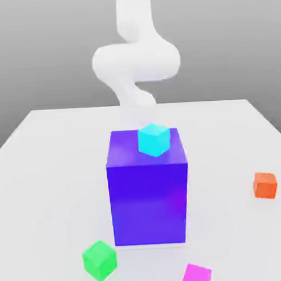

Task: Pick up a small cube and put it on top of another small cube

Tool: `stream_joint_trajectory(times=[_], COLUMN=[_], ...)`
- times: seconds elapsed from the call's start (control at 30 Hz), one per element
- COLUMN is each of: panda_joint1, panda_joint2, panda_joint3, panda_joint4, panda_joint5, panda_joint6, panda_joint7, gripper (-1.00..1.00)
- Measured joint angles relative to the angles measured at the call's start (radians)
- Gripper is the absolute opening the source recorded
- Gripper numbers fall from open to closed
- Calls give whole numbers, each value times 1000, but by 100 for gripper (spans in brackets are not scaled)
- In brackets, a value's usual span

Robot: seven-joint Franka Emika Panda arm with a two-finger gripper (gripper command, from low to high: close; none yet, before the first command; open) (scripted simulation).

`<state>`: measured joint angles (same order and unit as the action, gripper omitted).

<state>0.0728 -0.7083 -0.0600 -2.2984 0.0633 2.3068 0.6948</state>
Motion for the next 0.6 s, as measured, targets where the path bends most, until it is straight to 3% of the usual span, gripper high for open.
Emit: stream_joint_trajectory(times=[0.3,0.6], panda_joint1=[219,306], panda_joint2=[340,663], panda_joint3=[-172,-196], panda_joint4=[7,12], panda_joint5=[244,432], panda_joint6=[19,47], panda_joint7=[-392,-739], gripper=[0,0])
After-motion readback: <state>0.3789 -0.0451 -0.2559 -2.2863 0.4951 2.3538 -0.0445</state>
